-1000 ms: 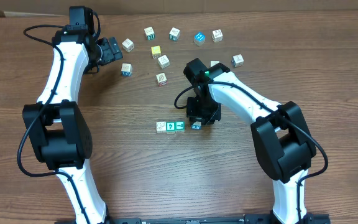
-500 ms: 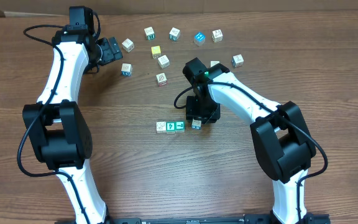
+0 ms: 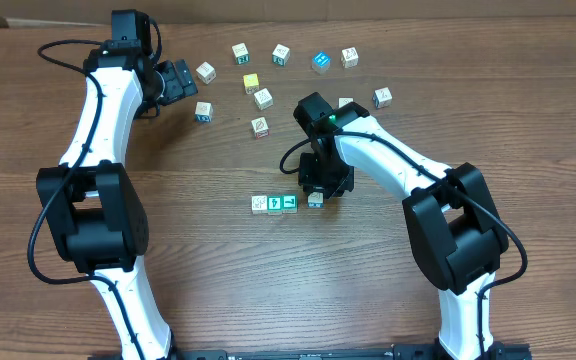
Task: Form a circle
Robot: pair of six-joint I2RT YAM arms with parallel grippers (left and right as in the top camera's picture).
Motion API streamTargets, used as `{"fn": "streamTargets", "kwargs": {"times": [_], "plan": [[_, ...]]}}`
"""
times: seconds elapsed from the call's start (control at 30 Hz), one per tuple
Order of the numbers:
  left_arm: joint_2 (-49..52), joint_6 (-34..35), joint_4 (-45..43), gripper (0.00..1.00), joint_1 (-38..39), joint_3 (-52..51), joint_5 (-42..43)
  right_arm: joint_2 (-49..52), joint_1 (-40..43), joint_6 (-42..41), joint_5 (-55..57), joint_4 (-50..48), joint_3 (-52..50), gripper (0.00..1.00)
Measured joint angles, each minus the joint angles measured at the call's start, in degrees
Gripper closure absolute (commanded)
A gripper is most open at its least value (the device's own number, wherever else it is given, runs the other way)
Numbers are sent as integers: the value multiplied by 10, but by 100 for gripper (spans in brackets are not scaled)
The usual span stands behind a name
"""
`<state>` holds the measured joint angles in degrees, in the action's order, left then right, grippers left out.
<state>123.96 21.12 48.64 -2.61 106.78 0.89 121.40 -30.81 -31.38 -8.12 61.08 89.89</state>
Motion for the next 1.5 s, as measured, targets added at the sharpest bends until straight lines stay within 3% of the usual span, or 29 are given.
{"fn": "streamTargets", "kwargs": {"times": [0.73,0.87,1.17,1.5], "plan": [[0,0,0,0,0,0,0,0,0,-2,-11,-1,0,67],[0,0,0,0,0,0,0,0,0,-2,-11,-5,0,59],[0,0,0,0,0,0,0,0,0,-6,-15,-5,0,25],[0,0,0,0,0,0,0,0,1,-6,-15,-33,0,17]]}}
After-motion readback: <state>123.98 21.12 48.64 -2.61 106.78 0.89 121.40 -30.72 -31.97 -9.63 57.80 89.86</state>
